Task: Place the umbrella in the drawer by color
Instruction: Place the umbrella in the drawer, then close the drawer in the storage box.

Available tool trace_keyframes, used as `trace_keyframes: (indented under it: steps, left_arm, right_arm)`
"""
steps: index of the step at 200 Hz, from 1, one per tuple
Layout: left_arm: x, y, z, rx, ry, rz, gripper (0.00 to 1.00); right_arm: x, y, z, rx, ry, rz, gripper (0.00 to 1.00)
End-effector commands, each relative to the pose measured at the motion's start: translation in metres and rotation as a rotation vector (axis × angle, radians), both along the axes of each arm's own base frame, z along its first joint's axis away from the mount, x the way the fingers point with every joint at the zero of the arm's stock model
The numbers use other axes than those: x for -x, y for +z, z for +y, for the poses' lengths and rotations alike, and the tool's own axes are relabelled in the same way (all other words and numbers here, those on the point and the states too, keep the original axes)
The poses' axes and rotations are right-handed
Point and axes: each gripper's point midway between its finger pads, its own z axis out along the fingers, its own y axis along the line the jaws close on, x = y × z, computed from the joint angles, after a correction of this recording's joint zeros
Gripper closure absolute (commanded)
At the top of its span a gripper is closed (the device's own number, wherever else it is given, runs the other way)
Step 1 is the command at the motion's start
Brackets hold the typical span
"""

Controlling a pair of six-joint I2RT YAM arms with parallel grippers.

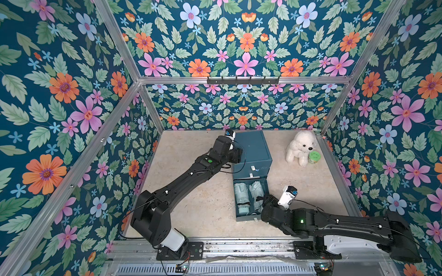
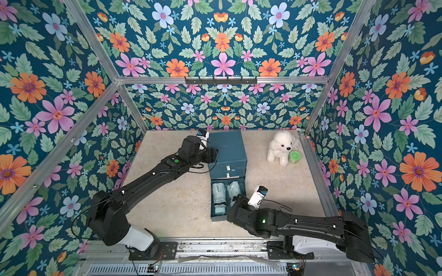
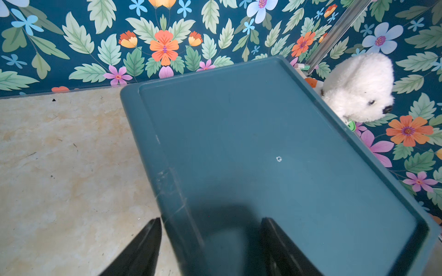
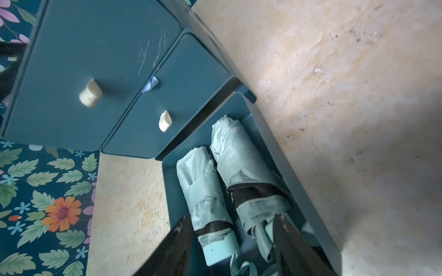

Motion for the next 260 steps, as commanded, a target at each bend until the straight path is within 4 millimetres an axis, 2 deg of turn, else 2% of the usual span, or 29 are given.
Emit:
trace_keyframes:
  steps: [1, 21, 41, 74, 100, 114, 139, 174, 260]
  left_arm:
    - [0.018, -0.043, 0.013, -0.124, -0.011, 0.136, 0.29]
    - [0.017, -0.044, 0.013, -0.123, -0.007, 0.142, 0.28]
    - [0.016, -0.046, 0.015, -0.134, 0.007, 0.143, 0.27]
    - [0.011, -0.051, 0.021, -0.147, 0.052, 0.156, 0.26]
    - [0.010, -0.059, 0.024, -0.158, 0.075, 0.195, 0.30]
    - [0.010, -0.058, 0.025, -0.155, 0.084, 0.201, 0.30]
    - [0.009, -0.057, 0.028, -0.157, 0.088, 0.197, 0.35]
    - [0.007, -0.060, 0.029, -0.195, 0.071, 0.187, 0.44]
    - [0.010, -0.064, 0.024, -0.198, 0.027, 0.194, 0.49]
  right_arm:
    - [-0.007, -0.017, -0.023, 0.196, 0.136, 0.096, 0.47]
    - [-0.010, -0.032, -0.028, 0.176, 0.220, 0.181, 0.49]
    - [-0.005, -0.039, -0.016, 0.128, 0.353, 0.212, 0.48]
    - [0.002, -0.056, -0.005, 0.132, 0.424, 0.278, 0.44]
    - [0.001, -0.068, 0.000, 0.145, 0.431, 0.303, 0.48]
    - [0.000, -0.071, 0.001, 0.149, 0.428, 0.306, 0.53]
    - [-0.002, -0.073, -0.001, 0.171, 0.416, 0.309, 0.68]
    - [-0.006, -0.075, -0.005, 0.202, 0.401, 0.302, 1.00]
    - [-0.023, -0.061, -0.007, 0.288, 0.378, 0.251, 1.00]
